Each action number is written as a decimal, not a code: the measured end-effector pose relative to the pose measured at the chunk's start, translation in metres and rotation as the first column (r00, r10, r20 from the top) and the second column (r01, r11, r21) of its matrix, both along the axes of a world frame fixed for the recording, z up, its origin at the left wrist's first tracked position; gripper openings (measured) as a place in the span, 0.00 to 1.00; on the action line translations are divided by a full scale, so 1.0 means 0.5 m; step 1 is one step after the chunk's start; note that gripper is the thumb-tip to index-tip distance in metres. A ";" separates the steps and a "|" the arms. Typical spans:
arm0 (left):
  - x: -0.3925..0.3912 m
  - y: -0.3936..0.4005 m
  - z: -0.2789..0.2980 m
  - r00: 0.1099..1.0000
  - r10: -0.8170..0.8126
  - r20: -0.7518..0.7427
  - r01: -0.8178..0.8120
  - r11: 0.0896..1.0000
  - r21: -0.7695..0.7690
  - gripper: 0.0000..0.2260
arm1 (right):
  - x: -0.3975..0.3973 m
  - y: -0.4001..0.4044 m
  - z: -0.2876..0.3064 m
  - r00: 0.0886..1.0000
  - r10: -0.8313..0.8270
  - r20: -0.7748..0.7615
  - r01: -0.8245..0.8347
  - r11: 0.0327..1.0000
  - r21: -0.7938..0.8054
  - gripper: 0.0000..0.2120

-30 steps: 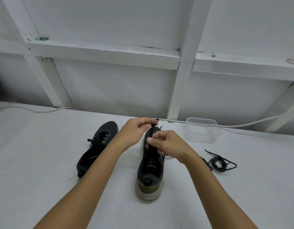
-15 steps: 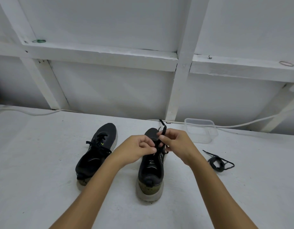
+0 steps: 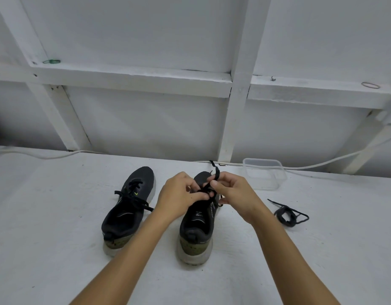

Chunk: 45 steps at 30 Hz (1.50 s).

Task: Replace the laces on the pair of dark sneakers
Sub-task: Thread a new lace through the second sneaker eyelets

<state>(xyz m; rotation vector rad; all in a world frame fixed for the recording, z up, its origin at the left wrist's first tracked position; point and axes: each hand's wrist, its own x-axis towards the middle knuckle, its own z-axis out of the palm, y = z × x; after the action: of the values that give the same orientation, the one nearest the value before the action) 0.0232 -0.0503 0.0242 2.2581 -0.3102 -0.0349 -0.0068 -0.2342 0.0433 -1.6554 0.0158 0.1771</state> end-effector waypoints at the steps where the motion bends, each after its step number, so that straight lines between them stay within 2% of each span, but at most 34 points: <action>1: 0.002 0.012 0.006 0.999 -0.045 -0.023 0.045 0.999 -0.008 0.10 | -0.002 0.002 0.000 1.000 0.000 0.003 0.000 1.000 0.005 0.08; 4: 0.008 0.047 0.032 0.970 -0.199 -0.139 0.206 0.978 0.037 0.07 | -0.005 0.008 -0.001 1.000 0.012 0.003 -0.012 1.000 0.012 0.10; 6: 0.015 0.059 0.043 0.971 -0.198 -0.133 0.212 0.972 0.098 0.05 | -0.005 0.014 -0.003 1.000 0.027 -0.002 -0.027 1.000 0.005 0.12; 11: 0.021 0.062 0.049 0.987 -0.153 -0.058 0.156 0.987 0.045 0.05 | -0.003 0.017 0.005 0.999 0.036 0.015 -0.036 0.999 0.014 0.12; 13: 0.020 0.061 0.046 0.984 -0.180 0.016 0.177 0.977 0.121 0.05 | -0.002 0.016 0.005 0.999 0.052 0.011 -0.052 0.999 0.005 0.13; 15: 0.021 0.054 0.045 0.981 -0.138 0.139 0.106 0.970 0.217 0.07 | -0.002 0.016 0.003 0.998 0.059 -0.001 -0.059 0.998 0.023 0.11; 16: 0.021 0.052 0.047 0.977 -0.103 0.187 0.061 0.975 0.216 0.07 | -0.002 0.016 0.002 0.998 0.057 -0.007 -0.057 0.998 0.035 0.08; 20: 0.022 0.046 0.046 0.961 0.052 0.273 -0.068 0.996 0.051 0.06 | 0.000 0.011 0.002 0.998 0.056 -0.025 -0.054 0.996 0.077 0.04; 21: 0.021 0.040 0.042 0.969 0.108 0.220 -0.106 0.994 -0.019 0.06 | 0.001 0.011 0.003 0.998 0.060 -0.028 -0.057 0.995 0.081 0.04; 22: 0.022 0.034 0.039 0.982 0.159 0.106 -0.144 0.980 -0.134 0.06 | 0.001 0.010 0.005 0.998 0.062 -0.028 -0.059 0.995 0.081 0.04; 24: 0.022 0.025 0.043 0.964 0.144 -0.225 -0.231 0.870 -0.435 0.08 | 0.004 0.009 0.007 0.998 0.056 -0.030 -0.054 0.995 0.081 0.04; 25: 0.023 0.025 0.043 0.940 0.122 -0.319 -0.282 0.805 -0.522 0.08 | 0.004 0.009 0.009 0.998 0.054 -0.031 -0.051 0.995 0.082 0.05; 26: 0.024 0.024 0.040 0.940 0.139 -0.312 -0.294 0.793 -0.534 0.09 | 0.005 0.009 0.010 0.998 0.055 -0.030 -0.052 0.995 0.081 0.05; 27: 0.022 0.024 0.037 0.949 0.191 -0.250 -0.295 0.815 -0.499 0.09 | 0.005 0.009 0.011 0.998 0.057 -0.027 -0.055 0.995 0.079 0.05; 30: 0.015 0.022 0.029 0.955 0.289 0.072 -0.258 0.923 -0.286 0.10 | 0.006 0.011 0.011 0.998 0.055 -0.021 -0.054 0.995 0.080 0.04; 31: 0.016 0.020 0.021 0.952 0.289 0.102 -0.259 0.936 -0.237 0.11 | 0.005 0.010 0.010 0.998 0.053 -0.020 -0.051 0.995 0.086 0.04; 33: 0.014 0.017 0.023 0.967 0.255 0.020 -0.250 0.958 -0.142 0.10 | 0.004 0.007 0.010 0.998 0.053 -0.024 -0.050 0.994 0.099 0.04; 35: 0.018 0.018 0.029 0.969 0.240 0.062 -0.228 0.962 -0.151 0.10 | 0.000 0.004 0.008 0.998 0.061 -0.029 -0.058 0.993 0.102 0.04; 37: 0.019 0.018 0.046 0.958 0.261 0.120 -0.219 0.933 -0.287 0.07 | -0.003 0.002 0.007 0.998 0.057 -0.026 -0.054 0.992 0.113 0.04; 39: 0.023 0.031 0.053 0.947 0.277 0.163 -0.231 0.940 -0.250 0.07 | -0.004 -0.004 0.006 0.999 0.044 -0.020 -0.041 0.991 0.126 0.04; 42: 0.045 0.074 0.058 0.943 0.319 0.097 -0.297 0.935 -0.192 0.10 | -0.007 -0.013 -0.002 0.999 0.037 -0.035 -0.031 0.990 0.138 0.04; 45: 0.058 0.122 0.060 0.918 0.177 0.355 -0.244 0.957 0.154 0.05 | -0.010 -0.023 -0.017 0.998 0.029 -0.055 -0.020 0.986 0.163 0.09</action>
<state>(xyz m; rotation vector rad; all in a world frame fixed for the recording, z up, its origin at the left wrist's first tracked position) 0.0523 0.0108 0.0541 2.4793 -0.2481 0.4613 -0.0116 -0.2456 0.0347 -1.4880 0.0236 0.2385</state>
